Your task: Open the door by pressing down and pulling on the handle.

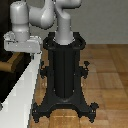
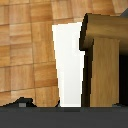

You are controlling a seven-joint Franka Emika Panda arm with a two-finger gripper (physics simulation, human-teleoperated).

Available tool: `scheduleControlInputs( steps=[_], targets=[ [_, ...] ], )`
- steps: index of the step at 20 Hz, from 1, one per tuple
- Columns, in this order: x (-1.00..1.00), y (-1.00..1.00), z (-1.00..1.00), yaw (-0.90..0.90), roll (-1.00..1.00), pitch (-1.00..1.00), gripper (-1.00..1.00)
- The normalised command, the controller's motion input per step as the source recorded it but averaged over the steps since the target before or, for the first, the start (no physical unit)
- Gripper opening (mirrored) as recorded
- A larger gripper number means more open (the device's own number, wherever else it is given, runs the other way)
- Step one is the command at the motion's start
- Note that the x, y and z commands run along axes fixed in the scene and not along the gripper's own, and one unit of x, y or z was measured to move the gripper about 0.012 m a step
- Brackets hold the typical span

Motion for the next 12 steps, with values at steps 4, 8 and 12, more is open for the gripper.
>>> scheduleControlInputs(
  steps=[4,8,12],
  targets=[
    [0.00,0.00,0.00,0.00,0.00,0.00,-1.00],
    [0.00,0.00,0.00,0.00,0.00,0.00,-1.00],
    [0.00,0.00,0.00,0.00,0.00,0.00,-1.00]
  ],
)
